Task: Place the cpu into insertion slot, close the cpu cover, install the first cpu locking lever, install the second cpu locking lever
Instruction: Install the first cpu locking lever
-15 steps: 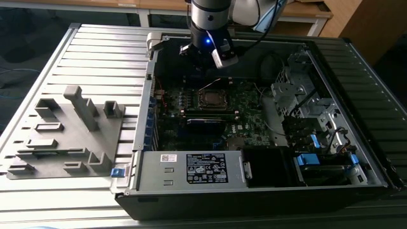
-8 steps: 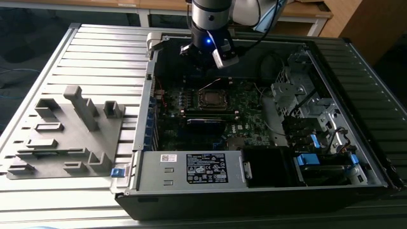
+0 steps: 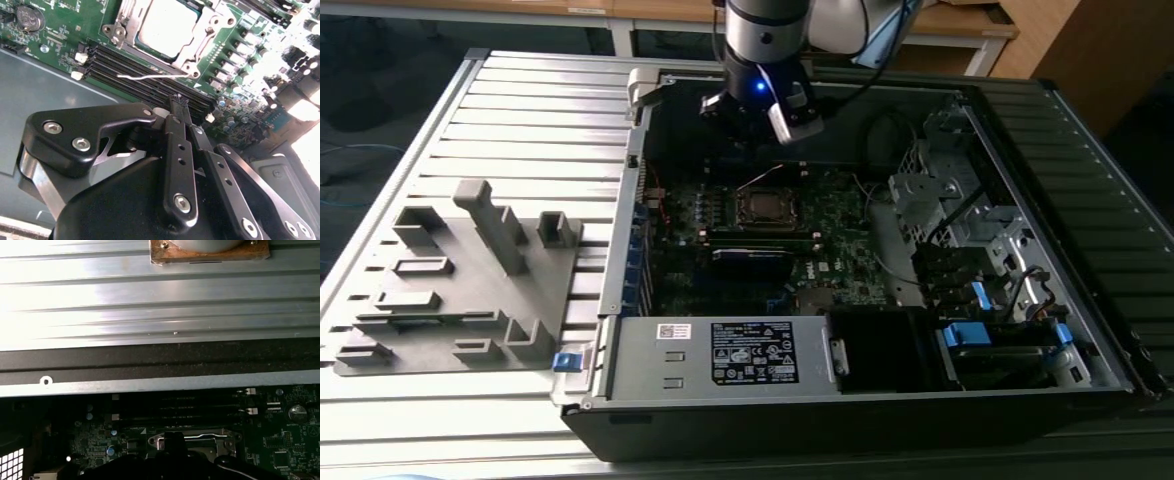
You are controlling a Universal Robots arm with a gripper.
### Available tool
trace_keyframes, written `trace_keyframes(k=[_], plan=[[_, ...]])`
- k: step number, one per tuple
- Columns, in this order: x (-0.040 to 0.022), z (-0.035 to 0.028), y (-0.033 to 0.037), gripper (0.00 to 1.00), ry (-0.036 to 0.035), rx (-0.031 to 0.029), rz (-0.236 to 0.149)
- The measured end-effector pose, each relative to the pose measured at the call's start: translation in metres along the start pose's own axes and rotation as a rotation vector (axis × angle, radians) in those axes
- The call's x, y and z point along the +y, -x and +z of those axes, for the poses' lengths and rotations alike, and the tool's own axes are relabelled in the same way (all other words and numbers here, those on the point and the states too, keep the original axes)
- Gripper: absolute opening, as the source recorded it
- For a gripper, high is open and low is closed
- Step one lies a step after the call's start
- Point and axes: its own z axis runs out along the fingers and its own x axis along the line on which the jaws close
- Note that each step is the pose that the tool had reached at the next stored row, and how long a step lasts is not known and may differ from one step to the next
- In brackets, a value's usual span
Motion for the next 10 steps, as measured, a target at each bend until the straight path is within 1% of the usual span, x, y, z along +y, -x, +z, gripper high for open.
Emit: trace_keyframes(k=[10], plan=[[0.0011,0.0006,0.0115,0.11,0.0000,0.0001,0.000]])
